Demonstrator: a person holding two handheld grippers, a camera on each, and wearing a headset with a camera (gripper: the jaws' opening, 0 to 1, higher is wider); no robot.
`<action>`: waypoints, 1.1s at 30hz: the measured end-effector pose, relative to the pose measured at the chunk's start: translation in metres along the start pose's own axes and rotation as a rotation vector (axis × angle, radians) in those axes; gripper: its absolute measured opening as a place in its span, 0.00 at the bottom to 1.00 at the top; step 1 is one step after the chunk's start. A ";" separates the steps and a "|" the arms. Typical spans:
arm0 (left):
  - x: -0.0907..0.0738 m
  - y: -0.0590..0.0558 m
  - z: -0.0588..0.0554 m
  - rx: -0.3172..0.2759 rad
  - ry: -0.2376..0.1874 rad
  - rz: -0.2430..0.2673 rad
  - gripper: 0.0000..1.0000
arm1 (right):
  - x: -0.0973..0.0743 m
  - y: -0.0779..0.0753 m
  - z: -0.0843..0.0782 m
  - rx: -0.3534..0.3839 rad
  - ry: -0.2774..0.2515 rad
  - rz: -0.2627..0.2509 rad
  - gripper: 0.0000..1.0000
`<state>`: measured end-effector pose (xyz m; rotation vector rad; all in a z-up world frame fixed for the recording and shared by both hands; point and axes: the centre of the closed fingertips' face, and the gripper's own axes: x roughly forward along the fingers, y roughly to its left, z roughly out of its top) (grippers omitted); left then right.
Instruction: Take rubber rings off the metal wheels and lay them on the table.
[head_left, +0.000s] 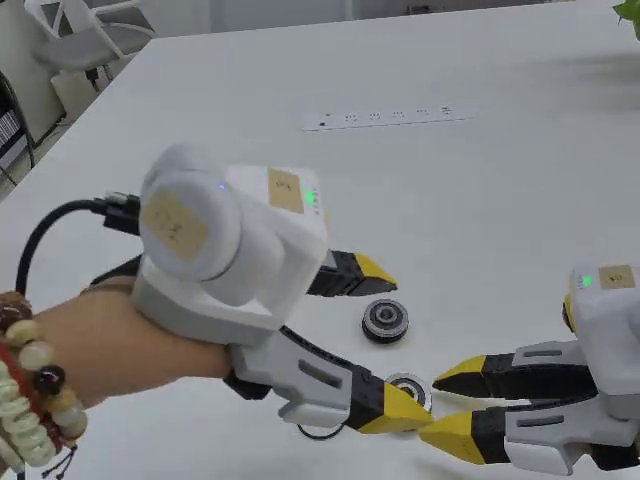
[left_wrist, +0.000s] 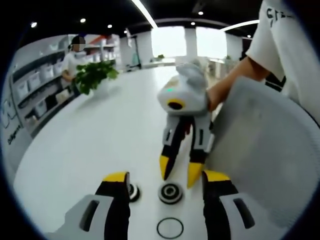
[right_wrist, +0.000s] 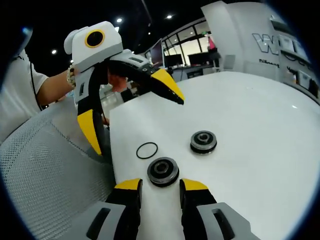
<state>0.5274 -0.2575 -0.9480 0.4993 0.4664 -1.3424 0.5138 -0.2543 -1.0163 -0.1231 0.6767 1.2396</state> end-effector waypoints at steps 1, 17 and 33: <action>0.004 0.000 -0.003 -0.003 0.001 -0.001 0.57 | 0.001 0.000 0.000 -0.002 0.003 0.000 0.28; 0.026 0.000 -0.041 -0.175 -0.018 0.040 0.28 | 0.007 0.000 -0.003 -0.031 0.029 -0.008 0.26; 0.032 -0.005 -0.050 -0.132 -0.002 0.042 0.15 | 0.007 -0.004 -0.002 -0.074 0.025 -0.037 0.20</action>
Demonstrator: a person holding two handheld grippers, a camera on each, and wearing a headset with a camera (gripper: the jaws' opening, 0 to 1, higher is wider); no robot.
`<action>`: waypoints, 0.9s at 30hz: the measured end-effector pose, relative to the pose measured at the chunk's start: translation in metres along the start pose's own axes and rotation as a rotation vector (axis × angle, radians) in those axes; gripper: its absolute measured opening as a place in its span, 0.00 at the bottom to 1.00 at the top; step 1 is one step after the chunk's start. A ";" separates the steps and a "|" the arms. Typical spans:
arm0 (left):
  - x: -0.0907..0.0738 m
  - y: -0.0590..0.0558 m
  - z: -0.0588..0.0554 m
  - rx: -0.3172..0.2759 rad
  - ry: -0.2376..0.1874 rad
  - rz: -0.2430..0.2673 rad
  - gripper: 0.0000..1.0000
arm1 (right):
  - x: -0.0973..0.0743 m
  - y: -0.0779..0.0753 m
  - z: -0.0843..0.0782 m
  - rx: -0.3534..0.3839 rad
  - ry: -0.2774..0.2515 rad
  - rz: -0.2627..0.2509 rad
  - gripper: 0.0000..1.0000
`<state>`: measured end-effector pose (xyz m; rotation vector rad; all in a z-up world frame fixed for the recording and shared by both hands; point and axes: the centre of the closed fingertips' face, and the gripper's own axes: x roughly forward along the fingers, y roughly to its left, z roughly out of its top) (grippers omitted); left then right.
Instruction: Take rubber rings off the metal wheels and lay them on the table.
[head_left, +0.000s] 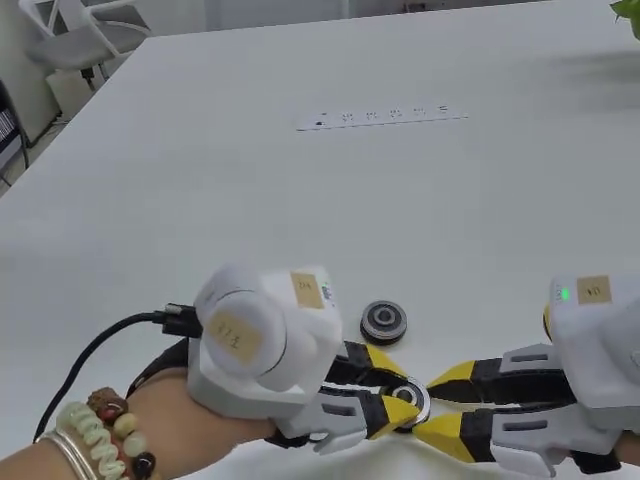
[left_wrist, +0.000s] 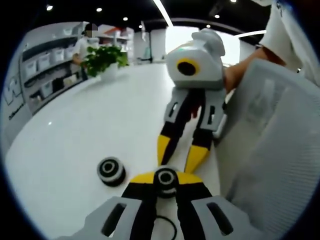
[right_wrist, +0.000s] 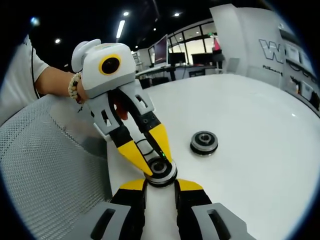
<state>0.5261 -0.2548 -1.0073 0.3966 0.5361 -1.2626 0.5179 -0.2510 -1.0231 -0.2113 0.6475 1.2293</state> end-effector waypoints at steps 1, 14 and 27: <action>0.000 0.000 0.000 -0.004 -0.003 0.001 0.15 | 0.000 0.000 0.000 -0.012 0.004 0.003 0.20; 0.000 0.000 -0.001 -0.026 -0.029 0.010 0.15 | -0.005 -0.004 -0.006 -0.114 0.038 -0.043 0.01; 0.000 0.000 0.000 -0.020 -0.047 0.008 0.15 | -0.009 -0.009 -0.006 0.447 -0.072 0.006 0.00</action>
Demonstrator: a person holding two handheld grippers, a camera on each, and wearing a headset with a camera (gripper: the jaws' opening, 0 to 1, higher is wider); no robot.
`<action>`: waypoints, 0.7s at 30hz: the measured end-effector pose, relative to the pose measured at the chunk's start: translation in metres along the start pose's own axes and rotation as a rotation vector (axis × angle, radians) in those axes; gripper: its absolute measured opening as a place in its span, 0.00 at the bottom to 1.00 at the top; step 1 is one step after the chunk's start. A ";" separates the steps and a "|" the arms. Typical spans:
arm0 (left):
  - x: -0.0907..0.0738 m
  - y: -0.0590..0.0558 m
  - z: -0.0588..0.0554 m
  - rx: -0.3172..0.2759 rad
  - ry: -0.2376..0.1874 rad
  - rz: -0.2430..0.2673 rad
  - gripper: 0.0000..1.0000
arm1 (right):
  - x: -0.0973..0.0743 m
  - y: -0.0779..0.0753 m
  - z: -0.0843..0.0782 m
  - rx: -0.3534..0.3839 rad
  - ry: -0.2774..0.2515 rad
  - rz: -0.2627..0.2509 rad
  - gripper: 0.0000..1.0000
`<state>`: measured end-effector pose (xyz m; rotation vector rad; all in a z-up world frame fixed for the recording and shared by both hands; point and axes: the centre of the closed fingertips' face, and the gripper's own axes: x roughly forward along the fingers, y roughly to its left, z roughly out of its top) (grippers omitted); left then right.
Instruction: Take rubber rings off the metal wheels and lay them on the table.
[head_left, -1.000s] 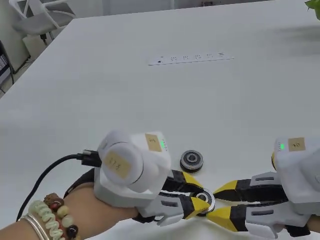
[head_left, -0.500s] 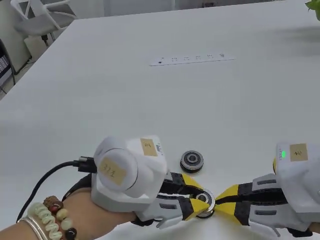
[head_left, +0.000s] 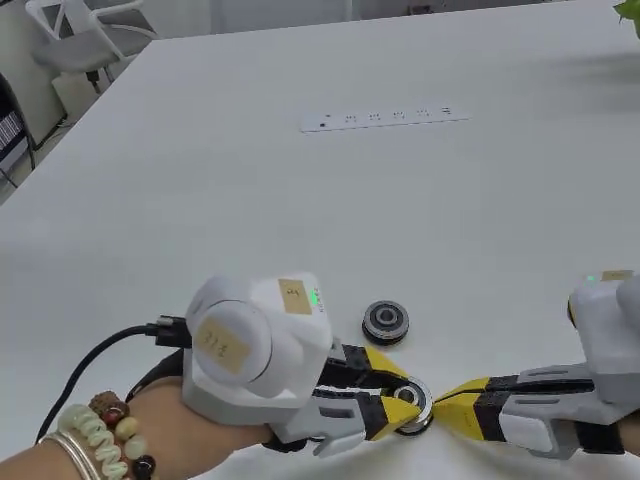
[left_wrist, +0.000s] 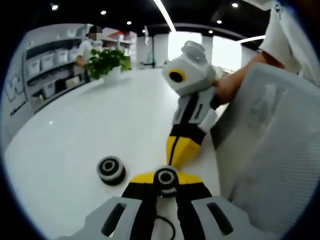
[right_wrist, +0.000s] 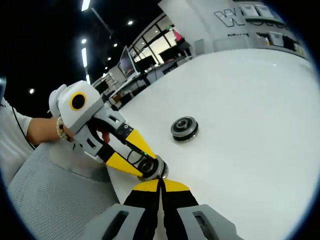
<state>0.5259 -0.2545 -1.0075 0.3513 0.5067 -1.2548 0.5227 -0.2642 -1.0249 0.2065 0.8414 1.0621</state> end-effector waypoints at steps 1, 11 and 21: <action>0.000 0.000 0.000 -0.001 -0.001 -0.001 0.15 | 0.000 0.000 0.000 0.009 0.000 0.002 0.00; 0.000 0.000 0.000 0.000 -0.003 0.000 0.15 | -0.004 0.002 0.008 0.143 -0.055 0.051 0.00; 0.000 0.000 0.000 -0.003 0.006 0.005 0.14 | -0.004 0.009 0.009 0.154 -0.051 0.071 0.00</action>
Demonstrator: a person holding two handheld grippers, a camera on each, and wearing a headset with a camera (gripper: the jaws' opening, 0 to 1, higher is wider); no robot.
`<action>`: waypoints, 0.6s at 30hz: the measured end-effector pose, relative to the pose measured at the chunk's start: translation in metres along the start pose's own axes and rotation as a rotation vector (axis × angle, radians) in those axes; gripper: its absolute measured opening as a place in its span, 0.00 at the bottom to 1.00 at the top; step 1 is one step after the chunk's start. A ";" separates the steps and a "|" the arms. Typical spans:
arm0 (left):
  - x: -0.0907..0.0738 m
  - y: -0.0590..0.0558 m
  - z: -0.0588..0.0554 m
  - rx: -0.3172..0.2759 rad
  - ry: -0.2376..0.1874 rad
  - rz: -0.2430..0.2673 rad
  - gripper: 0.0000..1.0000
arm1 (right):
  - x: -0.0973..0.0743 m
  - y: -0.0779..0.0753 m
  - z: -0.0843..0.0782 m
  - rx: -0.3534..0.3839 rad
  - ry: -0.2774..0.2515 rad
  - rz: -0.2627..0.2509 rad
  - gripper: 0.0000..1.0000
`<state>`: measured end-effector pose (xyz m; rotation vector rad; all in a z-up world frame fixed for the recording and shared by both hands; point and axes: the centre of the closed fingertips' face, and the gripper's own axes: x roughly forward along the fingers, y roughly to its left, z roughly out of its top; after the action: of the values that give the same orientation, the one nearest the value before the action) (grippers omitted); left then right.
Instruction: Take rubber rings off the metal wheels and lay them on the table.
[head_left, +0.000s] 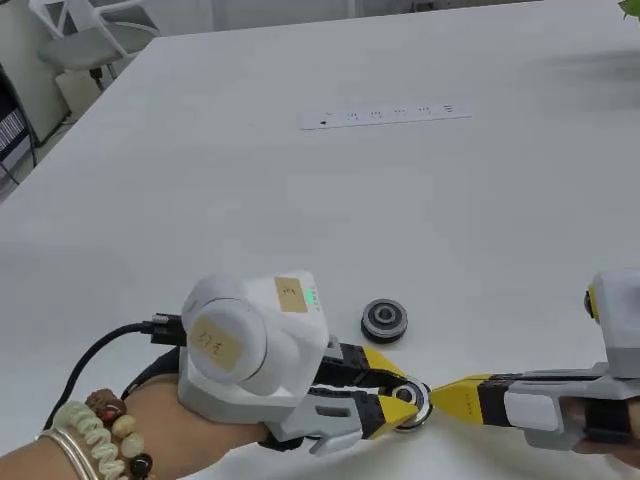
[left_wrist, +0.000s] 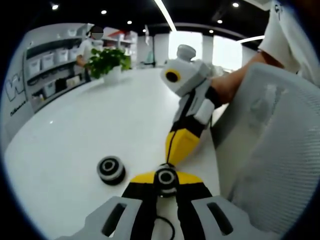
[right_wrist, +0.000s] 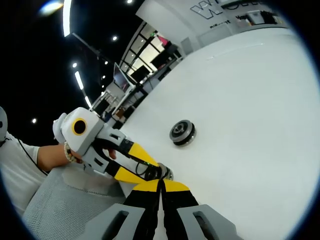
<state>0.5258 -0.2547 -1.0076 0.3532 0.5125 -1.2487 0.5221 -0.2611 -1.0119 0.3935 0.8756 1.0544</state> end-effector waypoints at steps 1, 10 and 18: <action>0.000 0.000 0.000 0.000 0.001 0.001 0.14 | 0.000 0.001 0.001 0.001 0.002 0.001 0.00; 0.002 -0.001 0.001 -0.001 0.013 0.004 0.14 | 0.000 0.006 0.002 0.009 0.019 0.022 0.00; 0.003 -0.002 0.002 0.004 0.011 0.006 0.14 | 0.004 0.022 0.005 0.004 0.009 0.093 0.00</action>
<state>0.5250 -0.2585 -1.0075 0.3645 0.5181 -1.2427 0.5143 -0.2467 -0.9964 0.4366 0.8741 1.1406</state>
